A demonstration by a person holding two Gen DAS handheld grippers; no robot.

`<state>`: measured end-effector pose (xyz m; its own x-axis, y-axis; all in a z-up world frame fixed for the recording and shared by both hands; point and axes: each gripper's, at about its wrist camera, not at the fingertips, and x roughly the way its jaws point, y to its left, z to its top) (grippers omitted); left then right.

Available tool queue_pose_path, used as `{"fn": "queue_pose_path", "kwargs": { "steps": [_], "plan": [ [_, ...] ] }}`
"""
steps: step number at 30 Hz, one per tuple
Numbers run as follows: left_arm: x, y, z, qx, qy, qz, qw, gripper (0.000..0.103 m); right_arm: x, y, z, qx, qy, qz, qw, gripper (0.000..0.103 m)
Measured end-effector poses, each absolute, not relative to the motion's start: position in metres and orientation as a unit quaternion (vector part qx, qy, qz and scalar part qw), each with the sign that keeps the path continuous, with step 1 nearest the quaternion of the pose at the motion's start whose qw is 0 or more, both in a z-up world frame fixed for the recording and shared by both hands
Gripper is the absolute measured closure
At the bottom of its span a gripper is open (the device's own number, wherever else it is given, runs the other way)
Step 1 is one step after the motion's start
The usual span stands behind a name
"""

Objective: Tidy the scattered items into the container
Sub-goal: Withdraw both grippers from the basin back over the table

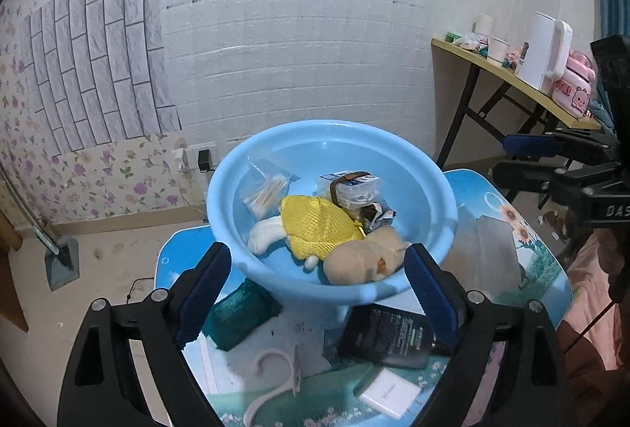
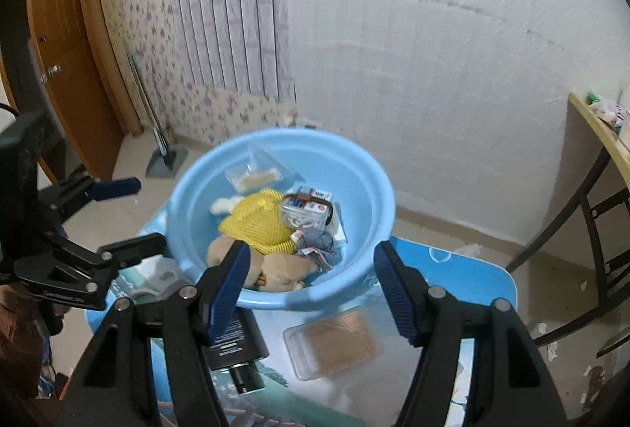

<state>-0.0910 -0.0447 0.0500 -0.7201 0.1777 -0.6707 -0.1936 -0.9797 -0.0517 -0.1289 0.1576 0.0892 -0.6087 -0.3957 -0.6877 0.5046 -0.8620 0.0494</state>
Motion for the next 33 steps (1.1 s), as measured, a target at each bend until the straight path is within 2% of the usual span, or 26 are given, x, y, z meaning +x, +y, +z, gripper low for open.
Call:
{"fn": "queue_pose_path", "kwargs": {
  "steps": [19,29,33],
  "plan": [
    [-0.046,-0.029,0.053,-0.351,0.003,0.931,0.098,0.01,-0.067,0.208,0.09,0.306,0.04,-0.924,0.226,0.038],
    [-0.026,-0.043,0.035,-0.344,0.002,0.936,0.08,0.0,-0.062,0.22,0.052,0.343,0.026,-0.916,0.207,0.038],
    [-0.02,-0.052,0.022,-0.351,-0.006,0.934,0.069,0.0,-0.056,0.223,0.038,0.352,0.028,-0.912,0.21,0.038]
  ]
}}
